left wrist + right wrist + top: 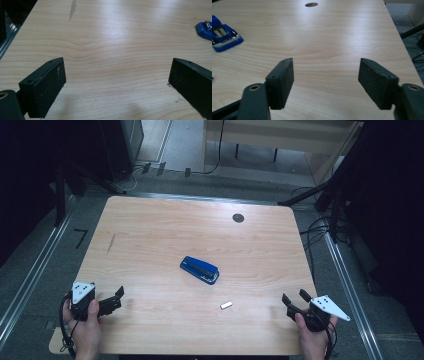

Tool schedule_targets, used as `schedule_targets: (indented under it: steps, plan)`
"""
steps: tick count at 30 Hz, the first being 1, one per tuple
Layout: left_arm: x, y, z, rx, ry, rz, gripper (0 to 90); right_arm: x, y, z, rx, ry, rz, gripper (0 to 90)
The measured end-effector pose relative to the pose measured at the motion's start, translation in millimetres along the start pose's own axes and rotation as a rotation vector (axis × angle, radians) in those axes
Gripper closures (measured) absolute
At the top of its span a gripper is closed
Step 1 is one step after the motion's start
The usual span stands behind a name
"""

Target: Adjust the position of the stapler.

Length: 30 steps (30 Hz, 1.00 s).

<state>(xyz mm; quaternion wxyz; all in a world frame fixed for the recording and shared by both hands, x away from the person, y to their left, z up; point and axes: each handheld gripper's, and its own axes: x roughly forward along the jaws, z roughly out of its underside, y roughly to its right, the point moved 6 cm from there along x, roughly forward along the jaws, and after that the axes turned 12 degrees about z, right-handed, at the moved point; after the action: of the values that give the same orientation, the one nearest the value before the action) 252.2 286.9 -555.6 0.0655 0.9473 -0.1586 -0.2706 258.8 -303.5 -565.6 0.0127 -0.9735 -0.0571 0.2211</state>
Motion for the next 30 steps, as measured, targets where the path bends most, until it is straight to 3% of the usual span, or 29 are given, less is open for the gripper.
schedule_targets:
  steps: [2,3,4,9,12,15,16,19,24,30]
  plan:
    - [0.2,-0.2,-0.1,0.001,-0.001,0.002,1.4,-0.5,-1.9,-2.0,0.006,0.006,-0.012,34.2]
    - [0.6,-0.5,0.0,-0.001,-0.008,0.007,1.4,-0.1,-8.4,-6.9,0.005,0.017,-0.06,40.7]
    - [0.5,-0.6,0.1,-0.002,-0.009,0.006,1.4,0.5,-12.1,-9.0,-0.008,0.021,-0.076,41.7]
    - [0.6,0.5,0.0,0.004,-0.005,0.009,1.4,3.0,-33.6,-16.8,-0.033,0.013,-0.12,44.1]
    - [0.9,0.6,-0.1,0.004,-0.007,0.019,1.4,5.3,-50.1,-20.7,-0.096,-0.002,-0.138,44.4]
    - [1.9,0.6,0.0,0.003,-0.015,0.015,1.5,6.7,-59.2,-22.9,-0.107,-0.01,-0.167,44.7]
    - [2.6,1.0,0.1,0.001,-0.02,0.013,1.5,9.5,-66.8,-25.5,-0.108,-0.03,-0.21,45.0]
    - [3.3,1.6,0.4,0.002,-0.029,0.018,1.5,15.3,-77.6,-29.9,-0.13,-0.056,-0.255,44.6]
    - [4.7,2.6,1.2,0.01,-0.051,0.011,1.5,19.7,-95.0,-37.8,-0.182,-0.06,-0.282,44.9]
    - [4.6,2.3,1.3,0.001,-0.046,0.017,1.5,29.0,-110.0,-47.3,-0.204,-0.067,-0.325,43.5]
